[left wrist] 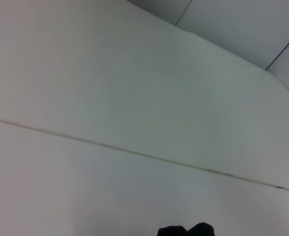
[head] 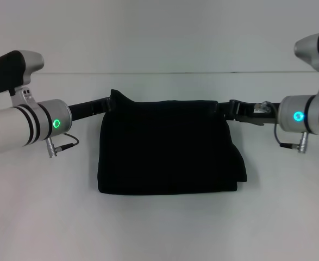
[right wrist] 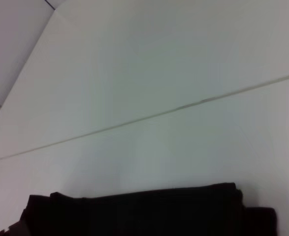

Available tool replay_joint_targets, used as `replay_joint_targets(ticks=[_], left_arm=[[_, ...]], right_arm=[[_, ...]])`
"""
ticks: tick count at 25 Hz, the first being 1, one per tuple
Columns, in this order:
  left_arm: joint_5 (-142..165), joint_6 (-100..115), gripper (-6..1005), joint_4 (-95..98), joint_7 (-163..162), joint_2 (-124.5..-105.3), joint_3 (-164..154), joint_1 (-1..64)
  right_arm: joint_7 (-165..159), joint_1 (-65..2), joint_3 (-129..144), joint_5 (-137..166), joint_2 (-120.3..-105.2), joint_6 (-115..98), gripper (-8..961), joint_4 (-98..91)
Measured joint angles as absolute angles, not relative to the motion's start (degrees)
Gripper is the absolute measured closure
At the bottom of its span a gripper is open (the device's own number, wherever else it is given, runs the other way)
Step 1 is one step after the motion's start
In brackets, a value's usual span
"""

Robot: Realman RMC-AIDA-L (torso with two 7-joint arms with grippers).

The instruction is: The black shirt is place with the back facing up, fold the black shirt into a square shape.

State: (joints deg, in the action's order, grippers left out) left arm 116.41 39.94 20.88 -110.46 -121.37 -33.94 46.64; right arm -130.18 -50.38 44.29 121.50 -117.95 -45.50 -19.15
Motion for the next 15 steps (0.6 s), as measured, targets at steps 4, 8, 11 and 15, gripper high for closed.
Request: replay_joint_targets(ticks=[4, 8, 11, 15], left_arm=[[116.4, 40.4, 986, 21.0, -110.3, -121.35, -33.9, 46.7], [116.4, 40.4, 984, 21.1, -110.2, -121.36, -33.9, 46.7], [116.4, 40.4, 983, 21.1, -110.2, -121.37, -33.9, 46.4], [116.3, 40.4, 981, 21.1, -110.2, -121.27, -33.9, 46.3]], right_arm=[[-129.7, -50.9, 44.0, 121.1, -119.43, -41.5, 446, -19.0], [-126.7, -51.5, 44.3, 118.2, -119.88, -37.7, 510, -17.6], [-123.2, -51.9, 44.3, 115.2, -119.88, -37.2, 563, -16.4], [-123.9, -52.0, 44.3, 114.4, -119.66, -37.1, 634, -15.5]])
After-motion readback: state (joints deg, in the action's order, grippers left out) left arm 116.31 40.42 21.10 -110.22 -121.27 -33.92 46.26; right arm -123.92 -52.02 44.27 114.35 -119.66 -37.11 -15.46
